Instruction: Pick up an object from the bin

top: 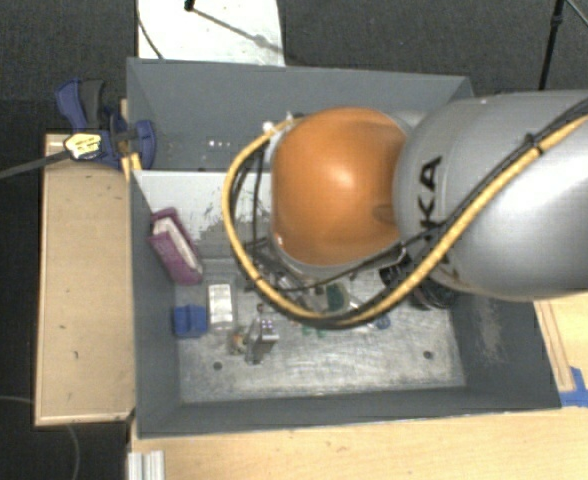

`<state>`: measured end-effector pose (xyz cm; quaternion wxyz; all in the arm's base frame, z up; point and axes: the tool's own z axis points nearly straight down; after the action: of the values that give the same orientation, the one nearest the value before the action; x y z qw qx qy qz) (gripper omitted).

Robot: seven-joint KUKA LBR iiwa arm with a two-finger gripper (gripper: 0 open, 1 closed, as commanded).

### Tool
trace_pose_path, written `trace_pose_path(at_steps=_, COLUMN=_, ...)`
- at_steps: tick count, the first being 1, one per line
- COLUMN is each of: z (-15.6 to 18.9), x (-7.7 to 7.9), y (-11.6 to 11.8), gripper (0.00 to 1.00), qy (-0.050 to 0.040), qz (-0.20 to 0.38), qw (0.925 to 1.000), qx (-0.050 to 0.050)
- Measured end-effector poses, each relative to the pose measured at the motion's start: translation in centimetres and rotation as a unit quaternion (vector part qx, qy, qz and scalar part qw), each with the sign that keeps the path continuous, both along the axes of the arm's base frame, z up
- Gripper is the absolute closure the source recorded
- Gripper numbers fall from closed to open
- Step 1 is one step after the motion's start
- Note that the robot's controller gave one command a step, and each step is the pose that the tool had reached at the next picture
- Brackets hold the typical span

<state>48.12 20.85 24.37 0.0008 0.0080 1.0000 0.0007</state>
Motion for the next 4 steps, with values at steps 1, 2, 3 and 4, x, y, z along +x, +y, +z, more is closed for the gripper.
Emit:
trace_pose_path(at_steps=1, z=-14.8, x=2.9, y=2.7, gripper=0.00, qy=0.0026, qz=-0.051, qw=0.9987, qx=-0.001)
trace_pose_path(at_steps=2, z=-17.4, x=3.6, y=3.0, gripper=0.00, qy=0.0008, qz=-0.038, qw=0.9993, qx=-0.001)
trace_pose_path(at_steps=3, z=-17.1, x=3.8, y=3.0, gripper=1.00, qy=-0.0019, qz=-0.042, qw=0.9991, qx=0.001)
trace_pose_path(at_steps=4, z=-17.1, x=3.8, y=3.0, gripper=1.00, qy=-0.0019, qz=-0.045, qw=0.9990, qx=0.001)
